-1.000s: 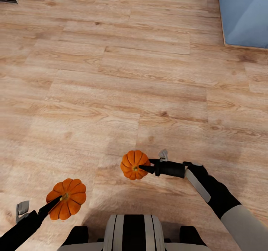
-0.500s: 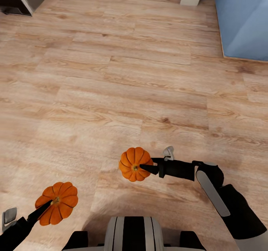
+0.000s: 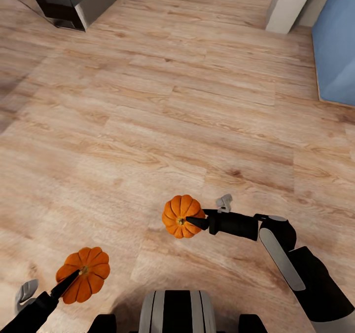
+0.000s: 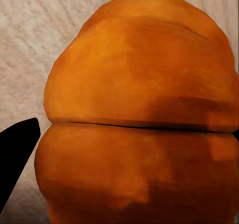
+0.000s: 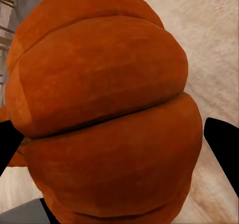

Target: Place each of the two pumpkins and all three candles from the living room inside a cabinet in the living room (use any cabinet), then make sure every cabinet is closed, and position the cauldron so it is next to a table in the living room.

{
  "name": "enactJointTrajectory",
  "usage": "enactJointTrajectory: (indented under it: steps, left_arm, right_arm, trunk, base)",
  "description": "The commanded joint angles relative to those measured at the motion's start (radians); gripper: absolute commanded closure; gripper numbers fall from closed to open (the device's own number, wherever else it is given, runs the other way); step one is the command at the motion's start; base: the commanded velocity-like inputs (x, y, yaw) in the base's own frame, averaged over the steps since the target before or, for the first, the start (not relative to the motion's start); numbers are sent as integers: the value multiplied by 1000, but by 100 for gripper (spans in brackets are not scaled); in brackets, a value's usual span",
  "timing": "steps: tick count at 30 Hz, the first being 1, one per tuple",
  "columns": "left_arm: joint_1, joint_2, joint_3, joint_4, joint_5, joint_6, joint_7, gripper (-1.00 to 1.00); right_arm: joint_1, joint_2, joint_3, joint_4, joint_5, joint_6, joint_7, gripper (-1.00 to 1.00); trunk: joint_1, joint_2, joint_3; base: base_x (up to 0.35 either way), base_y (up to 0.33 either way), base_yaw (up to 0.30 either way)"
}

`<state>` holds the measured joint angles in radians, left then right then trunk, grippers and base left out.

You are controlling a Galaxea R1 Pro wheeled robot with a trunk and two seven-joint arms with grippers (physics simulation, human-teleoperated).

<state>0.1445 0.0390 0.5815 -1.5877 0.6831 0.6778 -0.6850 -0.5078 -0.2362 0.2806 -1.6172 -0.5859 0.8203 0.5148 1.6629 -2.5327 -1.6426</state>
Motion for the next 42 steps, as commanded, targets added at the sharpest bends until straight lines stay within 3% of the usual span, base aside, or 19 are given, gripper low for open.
enactJointTrajectory:
  steps: [1, 7, 13, 18, 25, 42]
  left_arm:
    - [-1, 0, -15, 0, 1, -3, 20, 100]
    - [-5, 7, -69, 3, -1, -7, 45, 100]
    - [-6, 10, -93, 7, 0, -25, 84, 100]
    - [-7, 10, -98, 16, -1, -33, 99, 100]
    - [-31, -1, -102, 49, -112, -35, 122, 100]
    - [-33, -2, -102, 50, -122, -36, 124, 100]
  right_arm:
    - [0, 0, -1, 0, -4, 2, 4, 100]
    - [0, -1, -1, 0, -3, 2, 4, 100]
    - [0, -3, -3, 0, -4, 2, 4, 100]
    - [0, -3, -4, 0, -5, 1, 5, 100]
    - [7, -4, -5, 0, -5, -37, 8, 100]
    - [8, -3, -1, 0, -5, -39, 8, 100]
  trunk:
    - [0, 0, 4]
    - [-3, 2, 27]
    - [-6, 3, 50]
    - [-8, 4, 70]
    - [-11, 6, 97]
    - [-19, 10, 163]
  base:
    - [0, 0, 288]
    - [0, 0, 288]
    - [0, 0, 288]
    - [0, 0, 288]
    - [0, 0, 288]
    - [0, 0, 288]
